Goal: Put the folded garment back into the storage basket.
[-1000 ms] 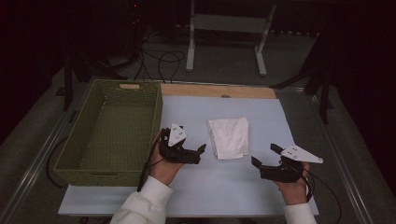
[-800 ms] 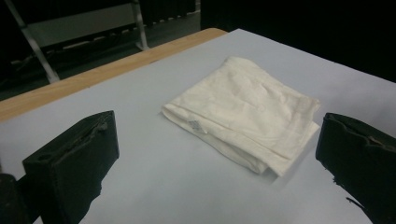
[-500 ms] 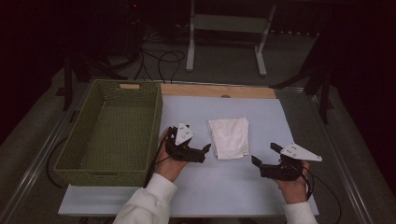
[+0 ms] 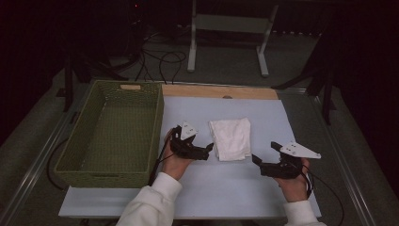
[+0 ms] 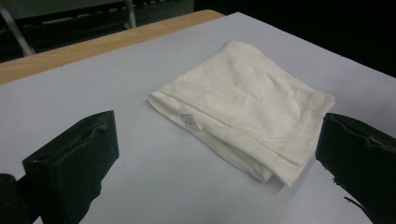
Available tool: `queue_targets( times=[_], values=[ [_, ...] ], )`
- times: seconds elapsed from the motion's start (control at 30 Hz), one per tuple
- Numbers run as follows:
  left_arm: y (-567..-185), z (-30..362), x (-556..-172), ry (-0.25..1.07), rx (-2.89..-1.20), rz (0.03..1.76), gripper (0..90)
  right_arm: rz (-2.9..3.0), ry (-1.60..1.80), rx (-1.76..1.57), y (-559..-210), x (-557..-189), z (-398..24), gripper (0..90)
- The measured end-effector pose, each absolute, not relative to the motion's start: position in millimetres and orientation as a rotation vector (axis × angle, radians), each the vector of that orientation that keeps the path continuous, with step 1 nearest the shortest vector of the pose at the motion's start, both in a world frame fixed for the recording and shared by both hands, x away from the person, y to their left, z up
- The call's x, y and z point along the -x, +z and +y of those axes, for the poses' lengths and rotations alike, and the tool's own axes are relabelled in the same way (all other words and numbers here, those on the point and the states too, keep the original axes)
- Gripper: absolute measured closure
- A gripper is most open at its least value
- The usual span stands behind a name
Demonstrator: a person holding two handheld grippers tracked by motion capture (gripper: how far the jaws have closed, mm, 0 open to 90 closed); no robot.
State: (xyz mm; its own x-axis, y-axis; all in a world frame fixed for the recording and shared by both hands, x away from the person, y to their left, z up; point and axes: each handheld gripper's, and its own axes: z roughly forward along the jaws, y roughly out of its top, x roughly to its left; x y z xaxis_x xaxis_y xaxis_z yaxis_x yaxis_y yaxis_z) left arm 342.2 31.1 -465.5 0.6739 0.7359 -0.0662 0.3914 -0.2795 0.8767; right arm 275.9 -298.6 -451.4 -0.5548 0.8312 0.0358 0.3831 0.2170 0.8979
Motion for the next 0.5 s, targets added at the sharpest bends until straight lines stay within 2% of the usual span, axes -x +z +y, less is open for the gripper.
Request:
queue_targets(
  times=[0.5],
  values=[
    [-472.8,25.4,-355.9,0.462,-1.919,0.922,0.1,2.028,1.303,-1.114,-446.6,-288.3,-292.5,8.0]
  ],
)
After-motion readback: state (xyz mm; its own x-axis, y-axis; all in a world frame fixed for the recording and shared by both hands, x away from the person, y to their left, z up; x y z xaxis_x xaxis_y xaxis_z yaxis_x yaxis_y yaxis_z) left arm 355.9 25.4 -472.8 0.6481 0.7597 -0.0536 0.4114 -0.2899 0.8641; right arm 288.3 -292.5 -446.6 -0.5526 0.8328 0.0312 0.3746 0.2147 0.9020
